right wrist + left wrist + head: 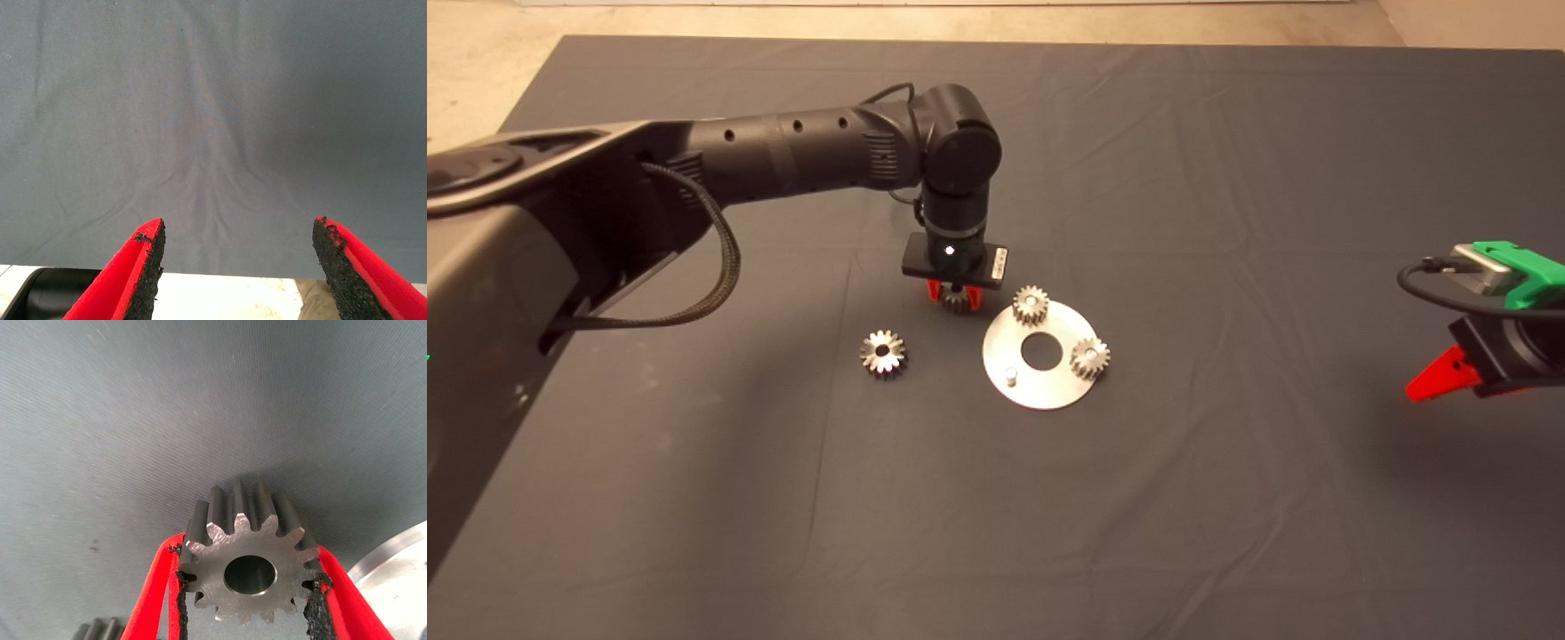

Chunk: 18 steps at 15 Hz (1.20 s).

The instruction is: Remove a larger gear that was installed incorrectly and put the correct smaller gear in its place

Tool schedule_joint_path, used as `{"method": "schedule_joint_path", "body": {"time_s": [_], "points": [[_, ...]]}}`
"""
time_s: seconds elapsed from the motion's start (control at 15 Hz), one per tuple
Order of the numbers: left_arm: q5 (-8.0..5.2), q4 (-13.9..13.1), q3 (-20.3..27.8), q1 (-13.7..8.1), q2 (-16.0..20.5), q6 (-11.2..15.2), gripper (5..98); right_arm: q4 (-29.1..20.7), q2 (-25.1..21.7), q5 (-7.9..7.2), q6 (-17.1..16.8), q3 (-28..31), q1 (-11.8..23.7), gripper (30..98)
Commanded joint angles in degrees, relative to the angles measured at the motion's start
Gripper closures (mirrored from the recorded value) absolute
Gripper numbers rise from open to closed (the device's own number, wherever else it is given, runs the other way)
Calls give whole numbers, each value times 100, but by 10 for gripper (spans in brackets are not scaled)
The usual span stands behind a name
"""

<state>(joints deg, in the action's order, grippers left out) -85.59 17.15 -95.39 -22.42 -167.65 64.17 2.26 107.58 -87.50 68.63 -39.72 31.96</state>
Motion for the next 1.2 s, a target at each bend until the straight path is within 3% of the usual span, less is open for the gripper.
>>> {"method": "schedule_joint_path", "body": {"time_s": [0.0,0.27,0.47,0.67,0.8,0.93,1.13], "points": [[-151,-37,83,-421,-37,16,728,-50,-13,-3,32,1,82,694],[-177,-115,84,-597,-37,8,762,-50,-4,-12,27,1,82,694],[-353,-440,357,-764,-2,78,767,-50,-4,-11,27,-8,82,694],[-564,-689,1072,-1039,71,688,772,-47,-4,-12,27,-17,82,694],[-573,-704,1614,-1136,142,1199,775,-41,4,-12,1,-90,82,694],[-574,-811,1957,-1309,157,1538,777,-50,21,-12,-8,-96,82,694],[-582,-915,2555,-1362,265,1984,777,-50,93,-12,-8,-96,82,694]]}}
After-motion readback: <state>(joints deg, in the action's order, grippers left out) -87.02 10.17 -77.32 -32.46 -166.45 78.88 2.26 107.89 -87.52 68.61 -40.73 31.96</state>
